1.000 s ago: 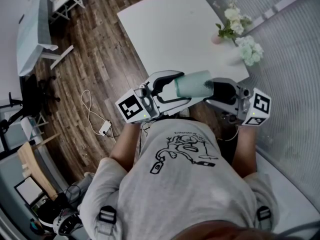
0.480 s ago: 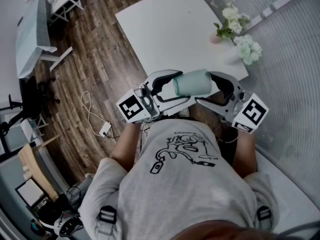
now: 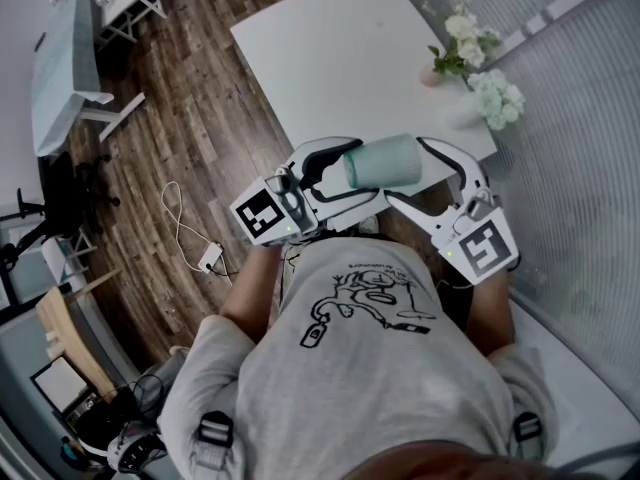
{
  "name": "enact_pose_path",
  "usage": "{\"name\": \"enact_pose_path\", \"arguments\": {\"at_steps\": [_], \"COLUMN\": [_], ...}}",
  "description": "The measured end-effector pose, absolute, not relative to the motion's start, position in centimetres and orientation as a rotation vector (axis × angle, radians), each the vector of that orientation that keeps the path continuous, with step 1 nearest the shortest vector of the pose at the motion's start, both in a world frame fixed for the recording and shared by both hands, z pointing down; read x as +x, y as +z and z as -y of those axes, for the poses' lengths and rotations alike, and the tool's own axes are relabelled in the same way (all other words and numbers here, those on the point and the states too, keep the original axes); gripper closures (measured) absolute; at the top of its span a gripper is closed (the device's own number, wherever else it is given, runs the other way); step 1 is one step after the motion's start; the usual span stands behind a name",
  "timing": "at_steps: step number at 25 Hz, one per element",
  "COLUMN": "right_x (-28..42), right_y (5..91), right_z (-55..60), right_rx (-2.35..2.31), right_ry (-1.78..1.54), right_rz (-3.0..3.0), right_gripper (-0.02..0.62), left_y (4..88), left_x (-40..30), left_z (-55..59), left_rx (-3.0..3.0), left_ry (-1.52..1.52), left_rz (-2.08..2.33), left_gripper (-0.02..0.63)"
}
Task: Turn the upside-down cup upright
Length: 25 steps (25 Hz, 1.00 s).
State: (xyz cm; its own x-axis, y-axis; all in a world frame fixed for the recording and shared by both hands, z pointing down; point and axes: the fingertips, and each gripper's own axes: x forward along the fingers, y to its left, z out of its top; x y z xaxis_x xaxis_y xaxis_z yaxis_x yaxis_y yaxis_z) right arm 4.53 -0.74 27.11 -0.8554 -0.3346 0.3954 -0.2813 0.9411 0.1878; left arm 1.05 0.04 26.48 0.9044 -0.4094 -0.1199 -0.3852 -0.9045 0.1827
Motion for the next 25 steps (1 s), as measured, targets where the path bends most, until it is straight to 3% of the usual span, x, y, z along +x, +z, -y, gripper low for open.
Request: {"name": "enact_pose_path", "arguments": {"at_steps": [12, 25], "right_x": [4.2, 3.9], "right_y": [28.1, 29.8], "right_z": [1.7, 2.4], "right_rx": [0.534, 0.526], "right_ry": [-0.623, -0.835], "right_rz": [2.291, 2.015], "right_gripper": [0.232, 0.229], "left_y": [27.0, 27.2], "left_x": [1.0, 0.9], "left_z": [0.7, 0.9], "left_rx": [2.914, 2.916], "left_ry": [-0.209, -0.192], "left_rz": [0.644, 0.666], "left_gripper": [0.318, 0.318]}}
